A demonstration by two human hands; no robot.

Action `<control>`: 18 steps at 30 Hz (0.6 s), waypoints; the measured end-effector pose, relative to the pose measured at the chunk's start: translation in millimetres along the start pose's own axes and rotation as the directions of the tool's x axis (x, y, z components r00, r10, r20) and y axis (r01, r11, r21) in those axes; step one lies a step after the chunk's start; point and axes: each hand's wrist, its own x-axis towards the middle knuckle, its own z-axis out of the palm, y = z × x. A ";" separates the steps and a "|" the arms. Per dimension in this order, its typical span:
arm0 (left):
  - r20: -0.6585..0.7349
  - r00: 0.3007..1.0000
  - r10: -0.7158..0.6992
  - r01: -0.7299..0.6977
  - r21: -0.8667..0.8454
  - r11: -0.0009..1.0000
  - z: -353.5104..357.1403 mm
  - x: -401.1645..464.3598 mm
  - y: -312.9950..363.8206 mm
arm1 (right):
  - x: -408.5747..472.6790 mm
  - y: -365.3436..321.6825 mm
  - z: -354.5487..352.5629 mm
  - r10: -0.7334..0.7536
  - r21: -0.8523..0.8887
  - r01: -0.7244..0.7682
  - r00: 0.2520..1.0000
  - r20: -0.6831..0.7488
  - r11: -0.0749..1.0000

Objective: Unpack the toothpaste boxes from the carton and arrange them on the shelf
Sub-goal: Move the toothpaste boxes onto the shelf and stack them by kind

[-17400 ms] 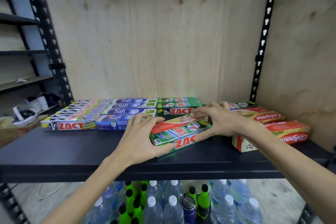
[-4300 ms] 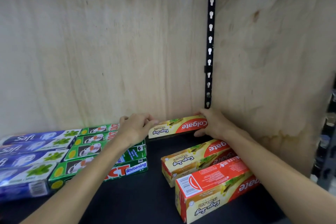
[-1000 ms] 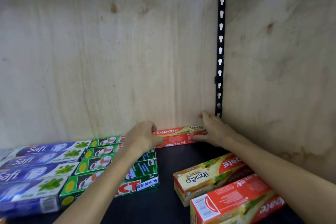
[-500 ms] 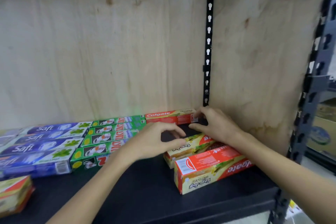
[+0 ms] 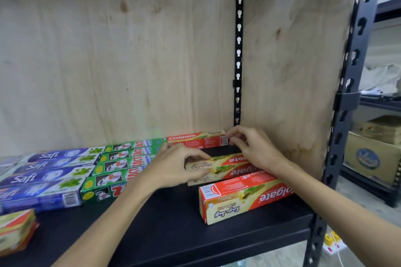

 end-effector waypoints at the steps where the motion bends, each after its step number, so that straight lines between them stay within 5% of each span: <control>1: -0.011 1.000 -0.014 0.014 0.033 0.999 0.4 2.1 -3.6 | 0.6 -0.8 -1.3 0.017 0.025 -0.017 1.000 -0.007 1.000; 8: -0.046 0.989 -0.140 0.144 0.105 0.984 5.9 17.8 -16.2 | 8.6 1.2 0.7 0.178 -0.015 -0.178 0.982 0.067 0.984; 14: -0.214 0.958 -0.192 0.230 0.168 0.959 9.3 21.4 -11.2 | 8.5 7.2 2.6 0.274 -0.131 -0.255 0.949 0.158 0.958; 18: -0.120 0.965 -0.234 0.252 0.160 0.955 11.3 19.1 -15.2 | 6.7 5.2 0.4 0.268 -0.136 -0.241 0.932 0.242 0.961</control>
